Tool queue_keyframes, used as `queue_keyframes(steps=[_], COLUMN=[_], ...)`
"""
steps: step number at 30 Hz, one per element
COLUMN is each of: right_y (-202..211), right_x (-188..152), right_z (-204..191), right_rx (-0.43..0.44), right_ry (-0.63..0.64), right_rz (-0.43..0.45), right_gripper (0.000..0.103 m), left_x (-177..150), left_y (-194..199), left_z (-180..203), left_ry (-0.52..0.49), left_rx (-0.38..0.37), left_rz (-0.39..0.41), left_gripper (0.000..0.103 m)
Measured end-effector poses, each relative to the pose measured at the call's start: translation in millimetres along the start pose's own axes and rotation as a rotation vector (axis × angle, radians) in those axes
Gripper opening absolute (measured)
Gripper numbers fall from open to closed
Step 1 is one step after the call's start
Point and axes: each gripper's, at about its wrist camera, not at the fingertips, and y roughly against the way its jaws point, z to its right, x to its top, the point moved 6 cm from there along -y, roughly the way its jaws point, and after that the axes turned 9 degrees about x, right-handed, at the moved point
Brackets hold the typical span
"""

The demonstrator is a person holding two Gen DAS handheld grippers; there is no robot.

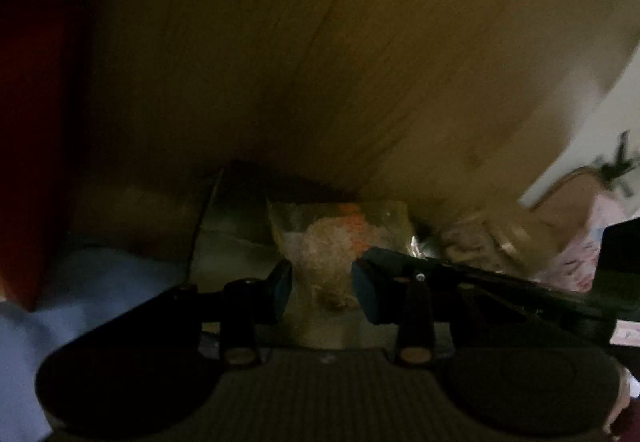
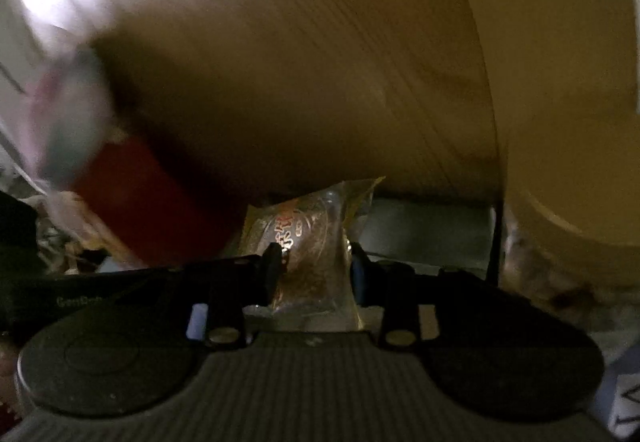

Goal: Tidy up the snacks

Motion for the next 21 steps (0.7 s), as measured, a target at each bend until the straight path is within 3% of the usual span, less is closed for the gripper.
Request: queue_keyframes(steps=[3, 6, 10, 12, 13, 16, 18, 21], right_y=[-8, 8, 53, 70, 59, 41, 22, 5], right_x=[1, 6, -4, -16, -18, -38, -49, -61], right_z=[5, -7, -32, -46, -49, -53, -59, -70], right_rx=[-0.035, -0.060, 0.010, 0.058, 0.084, 0.124, 0.125, 0.078], right_ry=[0.048, 0.170, 0.260, 0.289, 0.295, 0.282, 0.282, 0.410], right_rz=[0.004, 0.070, 0.143, 0.110, 0.066, -0.087, -0.151, -0.189], right_gripper=[0.040, 0.041, 0.042, 0.046, 0.046, 0.046, 0.046, 0.046], left_x=[0, -9, -22, -28, -32, -50, -63, -80], left_y=[0, 11, 55, 78, 85, 97, 103, 111], left_z=[2, 1, -3, -13, -19, -41, -56, -70], left_ry=[-0.053, -0.138, -0.146, -0.161, -0.158, -0.116, -0.089, -0.093], left_rx=[-0.002, 0.057, -0.029, -0.032, -0.022, 0.019, 0.031, 0.039], left_rz=[0.031, 0.063, 0.128, 0.154, 0.150, 0.076, 0.043, 0.043], left_gripper=[0.037, 0.038, 0.039, 0.041, 0.041, 0.041, 0.041, 0.042])
